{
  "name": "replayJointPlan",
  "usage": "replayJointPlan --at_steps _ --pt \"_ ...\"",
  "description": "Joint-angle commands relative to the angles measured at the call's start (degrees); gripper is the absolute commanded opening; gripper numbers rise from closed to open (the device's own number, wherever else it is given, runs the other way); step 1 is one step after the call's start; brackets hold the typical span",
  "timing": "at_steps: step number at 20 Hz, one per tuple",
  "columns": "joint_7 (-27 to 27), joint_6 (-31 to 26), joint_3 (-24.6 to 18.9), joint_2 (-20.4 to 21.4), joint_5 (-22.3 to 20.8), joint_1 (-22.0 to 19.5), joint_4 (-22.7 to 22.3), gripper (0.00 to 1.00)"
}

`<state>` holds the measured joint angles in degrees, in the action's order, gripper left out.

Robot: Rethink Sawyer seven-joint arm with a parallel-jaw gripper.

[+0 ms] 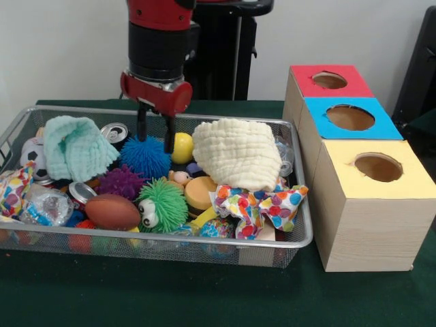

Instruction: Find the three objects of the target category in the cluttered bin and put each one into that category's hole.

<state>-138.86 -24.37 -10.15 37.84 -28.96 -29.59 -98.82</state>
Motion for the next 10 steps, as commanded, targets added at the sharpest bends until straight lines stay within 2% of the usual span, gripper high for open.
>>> replayJointPlan --at_steps 1,4,10 --pt "-5.5 5.1 0.2 -7.5 1.3 2.3 3.7 1.0" --pt "-6.3 6.2 1.5 -9.2 1.5 3.7 5.3 1.0" --pt "-10.1 9.3 8.1 -13.7 1.5 9.2 10.0 1.0"
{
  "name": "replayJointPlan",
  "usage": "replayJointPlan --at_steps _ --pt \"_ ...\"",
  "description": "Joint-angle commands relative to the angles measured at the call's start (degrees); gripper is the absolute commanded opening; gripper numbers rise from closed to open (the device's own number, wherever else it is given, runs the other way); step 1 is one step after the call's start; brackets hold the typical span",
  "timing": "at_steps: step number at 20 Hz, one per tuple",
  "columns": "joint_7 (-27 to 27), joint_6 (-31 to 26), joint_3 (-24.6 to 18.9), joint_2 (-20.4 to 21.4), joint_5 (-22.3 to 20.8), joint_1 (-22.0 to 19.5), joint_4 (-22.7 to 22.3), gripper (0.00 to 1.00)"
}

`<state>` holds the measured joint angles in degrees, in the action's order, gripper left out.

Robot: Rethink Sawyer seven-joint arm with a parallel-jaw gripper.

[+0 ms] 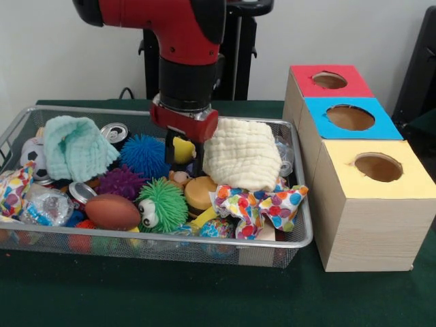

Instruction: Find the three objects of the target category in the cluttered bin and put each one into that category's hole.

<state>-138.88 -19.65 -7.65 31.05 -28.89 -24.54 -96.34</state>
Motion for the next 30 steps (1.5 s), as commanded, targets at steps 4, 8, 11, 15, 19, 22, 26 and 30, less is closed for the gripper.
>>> replayJointPlan --at_steps 4,8,11,15,19,22,26,30 --pt "-9.5 5.5 7.7 -8.5 2.3 5.2 9.5 1.0" --pt "-9.2 5.8 9.0 -9.2 3.6 6.3 9.8 1.0" --pt "-9.0 6.8 10.0 -10.3 4.1 6.9 10.2 1.0" --pt "-7.7 6.6 10.2 -10.2 4.8 6.9 10.2 1.0" --pt "-6.4 6.6 9.6 -10.4 5.5 6.3 9.9 1.0" --pt "-5.9 6.7 7.9 -11.3 6.8 5.5 9.1 1.0" --pt "-3.8 5.8 3.9 -11.5 8.2 2.8 7.1 1.0" --pt "0.3 2.3 -0.8 -9.0 8.9 -1.2 3.5 1.0"
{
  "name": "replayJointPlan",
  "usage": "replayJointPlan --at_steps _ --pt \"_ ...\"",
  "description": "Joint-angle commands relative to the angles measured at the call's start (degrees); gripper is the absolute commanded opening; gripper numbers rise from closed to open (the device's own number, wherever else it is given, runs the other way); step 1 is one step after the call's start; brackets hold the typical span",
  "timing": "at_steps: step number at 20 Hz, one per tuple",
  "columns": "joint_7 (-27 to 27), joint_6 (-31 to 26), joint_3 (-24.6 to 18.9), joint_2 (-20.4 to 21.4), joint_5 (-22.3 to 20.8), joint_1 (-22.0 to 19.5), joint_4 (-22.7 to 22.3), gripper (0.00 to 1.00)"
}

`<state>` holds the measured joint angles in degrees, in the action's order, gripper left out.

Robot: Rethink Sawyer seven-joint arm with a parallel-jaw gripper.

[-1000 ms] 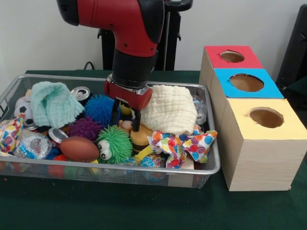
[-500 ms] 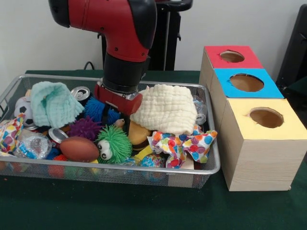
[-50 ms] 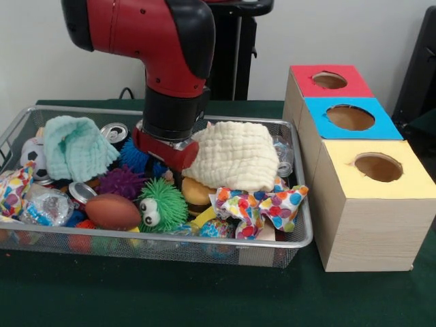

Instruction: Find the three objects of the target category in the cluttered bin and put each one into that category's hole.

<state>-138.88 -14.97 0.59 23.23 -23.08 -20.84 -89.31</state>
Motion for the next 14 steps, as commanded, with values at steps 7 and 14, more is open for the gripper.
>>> replayJointPlan --at_steps 7,14 --pt "2.9 -9.3 -11.5 3.9 4.0 -6.8 -7.6 1.0" --pt "3.5 -12.7 -13.5 6.3 5.3 -8.0 -9.6 1.0"
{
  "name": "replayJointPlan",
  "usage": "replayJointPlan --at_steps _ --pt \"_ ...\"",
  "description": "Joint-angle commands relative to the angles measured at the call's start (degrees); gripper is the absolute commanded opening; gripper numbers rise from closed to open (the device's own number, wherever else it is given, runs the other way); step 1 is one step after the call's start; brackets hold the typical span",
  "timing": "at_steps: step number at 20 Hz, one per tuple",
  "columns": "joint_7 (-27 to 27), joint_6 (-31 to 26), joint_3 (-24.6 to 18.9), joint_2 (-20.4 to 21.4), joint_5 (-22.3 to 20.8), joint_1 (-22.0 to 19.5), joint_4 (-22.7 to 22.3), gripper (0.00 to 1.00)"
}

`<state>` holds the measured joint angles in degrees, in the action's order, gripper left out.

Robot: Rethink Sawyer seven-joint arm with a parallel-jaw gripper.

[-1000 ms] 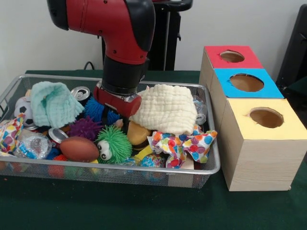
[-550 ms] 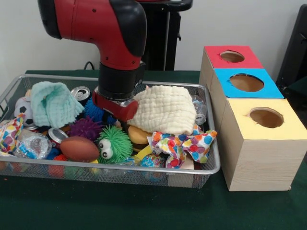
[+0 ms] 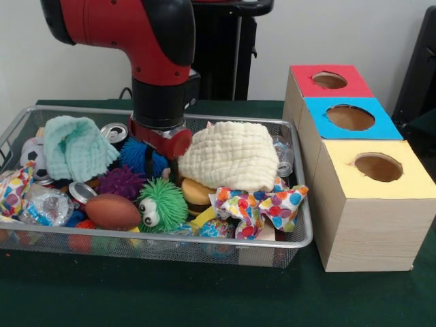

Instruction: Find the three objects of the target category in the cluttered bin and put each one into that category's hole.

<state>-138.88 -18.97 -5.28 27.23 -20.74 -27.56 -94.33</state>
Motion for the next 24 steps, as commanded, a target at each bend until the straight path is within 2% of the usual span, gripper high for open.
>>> replayJointPlan --at_steps 1,5,7,15,24 --pt "4.2 -9.2 -8.3 1.7 3.0 -2.1 -4.2 1.0" --pt "6.7 -11.1 -10.1 0.0 2.5 -3.9 -2.3 1.0" --pt "7.0 -9.9 -10.2 -1.7 1.1 -3.9 -1.4 1.0" --pt "2.6 -0.6 -5.1 -9.1 -4.4 0.1 4.9 1.0" --pt "-0.3 0.0 -2.7 -11.1 -4.6 2.0 6.3 1.0"
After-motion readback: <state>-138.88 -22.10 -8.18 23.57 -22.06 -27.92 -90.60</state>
